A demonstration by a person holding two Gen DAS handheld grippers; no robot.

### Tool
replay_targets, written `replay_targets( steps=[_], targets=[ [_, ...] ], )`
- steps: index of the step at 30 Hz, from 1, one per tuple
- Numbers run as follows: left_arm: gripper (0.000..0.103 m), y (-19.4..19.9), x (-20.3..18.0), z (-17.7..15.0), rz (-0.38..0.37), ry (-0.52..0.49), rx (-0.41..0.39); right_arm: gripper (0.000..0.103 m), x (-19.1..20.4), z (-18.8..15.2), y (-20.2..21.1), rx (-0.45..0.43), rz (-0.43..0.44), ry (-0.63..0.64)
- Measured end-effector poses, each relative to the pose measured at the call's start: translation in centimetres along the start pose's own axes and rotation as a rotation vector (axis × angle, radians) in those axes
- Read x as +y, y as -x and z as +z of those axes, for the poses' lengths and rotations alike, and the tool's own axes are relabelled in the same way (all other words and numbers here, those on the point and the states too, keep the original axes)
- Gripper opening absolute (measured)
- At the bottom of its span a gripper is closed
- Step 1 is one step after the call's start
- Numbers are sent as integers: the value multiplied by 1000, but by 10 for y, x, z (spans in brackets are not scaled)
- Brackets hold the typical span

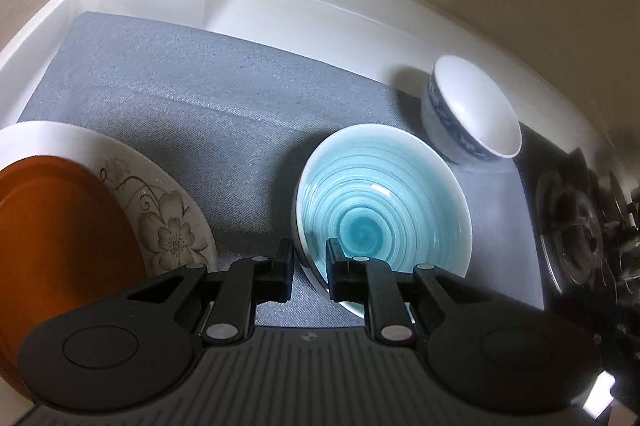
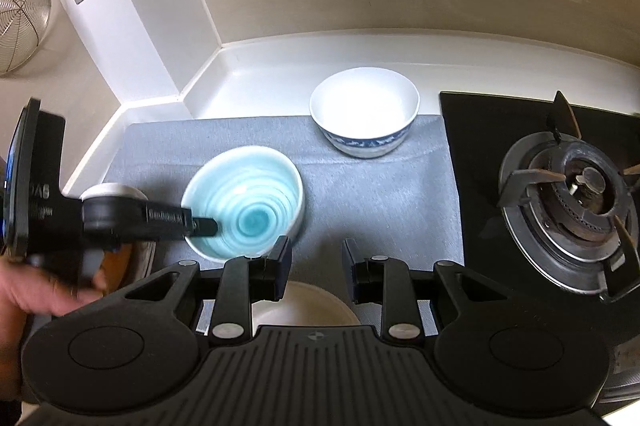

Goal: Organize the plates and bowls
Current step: 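Lift the teal bowl with the left gripper toward the cream bowls in the right gripper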

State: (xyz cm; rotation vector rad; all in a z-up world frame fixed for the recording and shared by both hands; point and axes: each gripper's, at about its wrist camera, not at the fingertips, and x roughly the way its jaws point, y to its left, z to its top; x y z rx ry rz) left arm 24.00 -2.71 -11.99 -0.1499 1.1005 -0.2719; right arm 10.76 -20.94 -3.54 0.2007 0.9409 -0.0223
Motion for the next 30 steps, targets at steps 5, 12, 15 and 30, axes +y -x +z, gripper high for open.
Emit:
replay_targets(
  steps=[5,12,15,30],
  targets=[
    [19,10,6,-10,-28,2,-12,30,-2,6,-12,-1,-23,-5],
    [19,11,13,-6,-57,7,-20,30,-8,26,-36,-2,-55,-14],
    [19,11,13,-5,-56,-5,-22,30,-11,34,-45,9,-57,-15],
    [18,17,15,-5,-62,-40,-55,31,17,46,-104,164,18,54]
  ],
)
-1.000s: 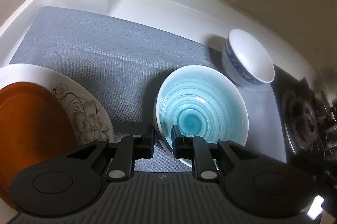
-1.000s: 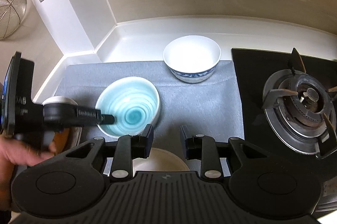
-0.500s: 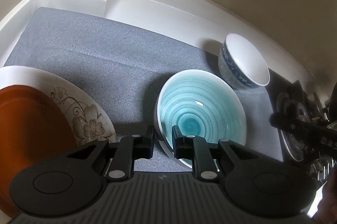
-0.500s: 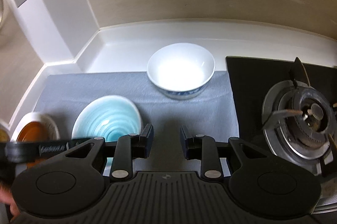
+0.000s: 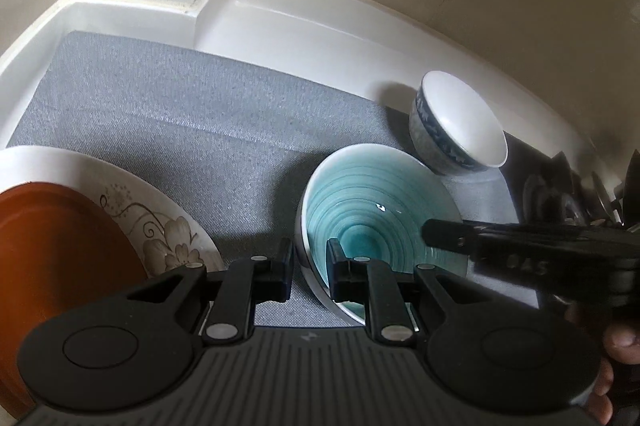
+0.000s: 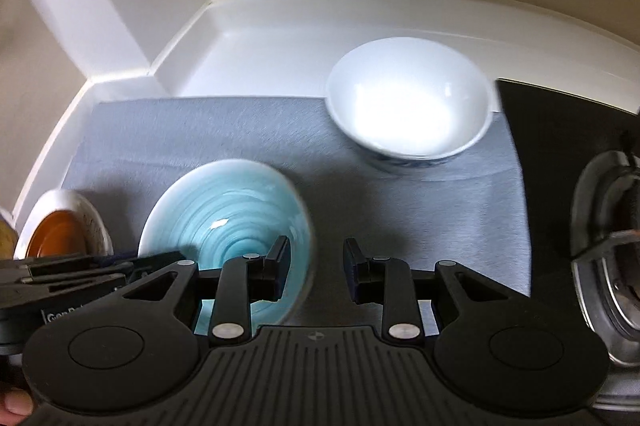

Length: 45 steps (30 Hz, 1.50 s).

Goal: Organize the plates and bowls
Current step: 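Lift the teal bowl with the left gripper toward the cream bowls in the right gripper, then lower the teal bowl into the cream bowl stack held by the right gripper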

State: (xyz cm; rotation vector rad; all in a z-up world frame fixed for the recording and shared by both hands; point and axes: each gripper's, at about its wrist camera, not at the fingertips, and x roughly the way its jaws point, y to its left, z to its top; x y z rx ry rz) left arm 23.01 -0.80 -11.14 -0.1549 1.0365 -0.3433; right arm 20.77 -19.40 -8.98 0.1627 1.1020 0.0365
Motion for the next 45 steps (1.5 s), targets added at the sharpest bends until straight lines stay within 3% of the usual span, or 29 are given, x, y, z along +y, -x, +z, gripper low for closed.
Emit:
replay_targets(
  steps=[6,13,23,33,45],
  targets=[
    [18,2,-3,-5,4,-31,-18,30,3,0,-9,9,10,-4],
    [16,2,-7,-7,26,-54,-30,8,2,-5,-6,-3,-10,6],
    [15,38,-25,-16,34,-81,-100,8,2,-8,37,-85,16,1],
    [15,95,-71,-34,41,-160,-193,8,-18,-28,97,-124,48,-44],
    [15,97,-94,-83,36,-171,-111,9,-33,-83,119,-67,37,-32]
  ],
)
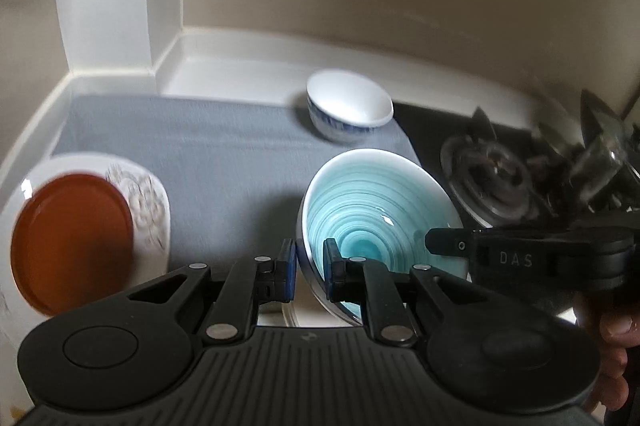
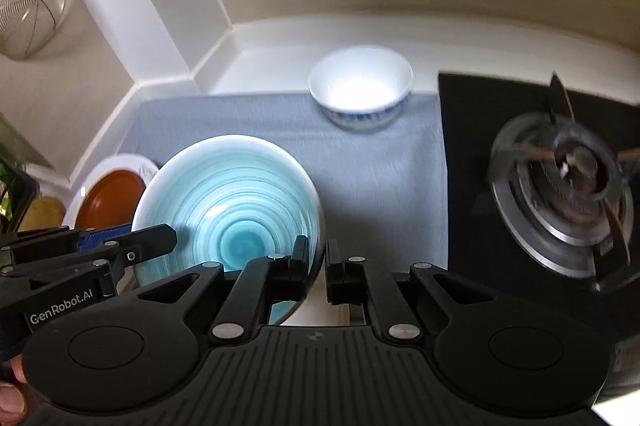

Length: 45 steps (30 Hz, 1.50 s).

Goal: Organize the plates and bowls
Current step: 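Lower the teal bowl into the cream bowl stack held by the right gripper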

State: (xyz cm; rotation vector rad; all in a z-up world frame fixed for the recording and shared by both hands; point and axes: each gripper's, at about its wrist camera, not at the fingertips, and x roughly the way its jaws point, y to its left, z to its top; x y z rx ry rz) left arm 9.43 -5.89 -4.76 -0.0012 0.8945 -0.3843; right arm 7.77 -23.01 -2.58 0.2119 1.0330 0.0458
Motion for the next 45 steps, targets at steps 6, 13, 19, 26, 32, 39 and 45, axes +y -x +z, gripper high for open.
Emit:
replay_targets(
  steps=[6,13,19,26,32,39,45],
  targets=[
    [15,-14,0,-19,4,15,66,9,-4,-19,-10,70,-9,17],
    [14,-25,-2,-27,12,30,105,9,-6,-24,-21,116,-23,20],
    [14,-28,1,-29,16,54,106,10,-2,-22,-24,131,-33,65],
    [14,-25,1,-29,19,70,100,10,1,-19,-25,163,-34,85],
    [14,-22,4,-30,7,84,87,10,2,-17,-26,191,-33,90],
    [14,-18,10,-30,-22,125,72,10,1,-15,-28,216,-29,70],
    [14,-20,9,-30,-22,115,92,11,0,-15,-29,230,-30,56]
  ],
)
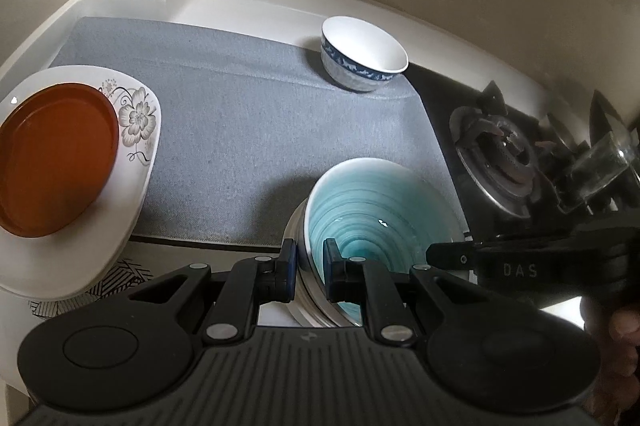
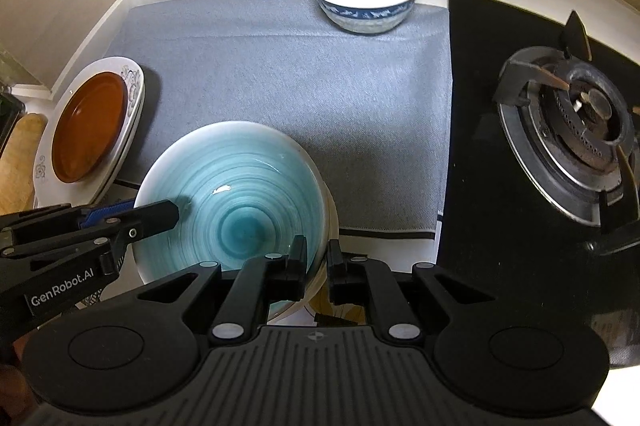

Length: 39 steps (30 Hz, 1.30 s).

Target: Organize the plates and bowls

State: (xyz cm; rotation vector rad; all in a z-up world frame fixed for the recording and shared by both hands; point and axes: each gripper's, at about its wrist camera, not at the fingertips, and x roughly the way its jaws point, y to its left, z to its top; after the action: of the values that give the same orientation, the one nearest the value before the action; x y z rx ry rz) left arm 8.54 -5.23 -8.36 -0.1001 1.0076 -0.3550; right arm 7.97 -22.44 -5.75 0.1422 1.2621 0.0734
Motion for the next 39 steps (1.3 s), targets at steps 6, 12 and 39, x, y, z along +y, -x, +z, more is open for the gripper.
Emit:
replay_targets(
  steps=[6,12,39],
  targets=[
    [14,-2,2,-3,2,-6,7,11,1,0,-1,13,5,7],
    [18,4,5,-3,-9,7,-12,15,2,5,-1,37,12,32],
    [35,-5,-8,-22,52,60,19,43,-8,-11,-18,56,71,27]
  ],
)
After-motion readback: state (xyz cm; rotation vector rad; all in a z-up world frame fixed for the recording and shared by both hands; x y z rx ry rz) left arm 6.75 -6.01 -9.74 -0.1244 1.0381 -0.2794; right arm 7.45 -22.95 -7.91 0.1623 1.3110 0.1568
